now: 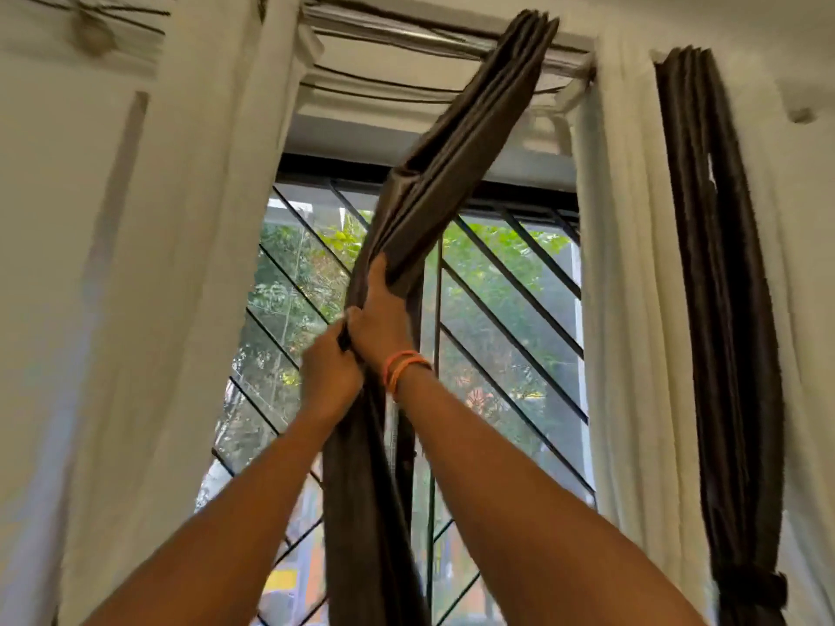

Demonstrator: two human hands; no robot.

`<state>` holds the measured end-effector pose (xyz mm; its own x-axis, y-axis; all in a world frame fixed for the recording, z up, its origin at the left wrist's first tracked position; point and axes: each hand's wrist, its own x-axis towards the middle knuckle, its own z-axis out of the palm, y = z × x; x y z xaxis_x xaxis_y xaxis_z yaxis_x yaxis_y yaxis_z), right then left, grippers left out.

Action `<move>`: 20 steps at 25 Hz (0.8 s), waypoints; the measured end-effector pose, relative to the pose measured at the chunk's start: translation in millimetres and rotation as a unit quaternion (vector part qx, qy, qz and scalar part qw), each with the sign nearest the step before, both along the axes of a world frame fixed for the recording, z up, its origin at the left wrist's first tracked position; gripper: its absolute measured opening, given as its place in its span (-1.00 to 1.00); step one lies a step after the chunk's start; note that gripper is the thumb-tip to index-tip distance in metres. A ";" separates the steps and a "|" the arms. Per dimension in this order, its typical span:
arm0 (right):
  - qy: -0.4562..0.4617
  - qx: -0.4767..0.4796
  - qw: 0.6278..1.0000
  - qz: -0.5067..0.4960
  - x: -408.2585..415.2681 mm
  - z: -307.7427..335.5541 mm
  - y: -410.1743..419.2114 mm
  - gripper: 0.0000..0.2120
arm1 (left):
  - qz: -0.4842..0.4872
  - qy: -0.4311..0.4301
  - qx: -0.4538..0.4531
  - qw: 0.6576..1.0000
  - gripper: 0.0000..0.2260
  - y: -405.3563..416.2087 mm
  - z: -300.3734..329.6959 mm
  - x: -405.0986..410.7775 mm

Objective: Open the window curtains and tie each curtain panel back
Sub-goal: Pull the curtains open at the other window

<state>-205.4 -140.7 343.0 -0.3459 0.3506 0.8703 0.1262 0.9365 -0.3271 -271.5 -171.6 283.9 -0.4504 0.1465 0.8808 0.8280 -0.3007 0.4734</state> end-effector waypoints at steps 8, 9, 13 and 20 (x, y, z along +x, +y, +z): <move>-0.059 -0.019 0.997 -0.051 -27.6 -64.4 -10.4 -0.11 | 0.029 0.001 -0.181 0.983 -0.79 -30.8 -53.8 -37.4; -0.041 -0.024 0.997 -0.062 -16.1 -69.8 3.1 -0.13 | 0.019 -0.003 -0.184 0.983 -0.79 -21.1 -53.0 -30.0; 0.040 -0.009 0.996 -0.085 41.1 -74.0 57.4 -0.24 | 0.150 -0.023 -0.175 0.973 -0.42 21.1 -39.1 38.7; 0.121 0.011 0.883 -0.452 219.7 -82.3 195.2 -0.39 | -0.034 0.117 -0.160 0.980 -0.46 127.7 -39.6 167.4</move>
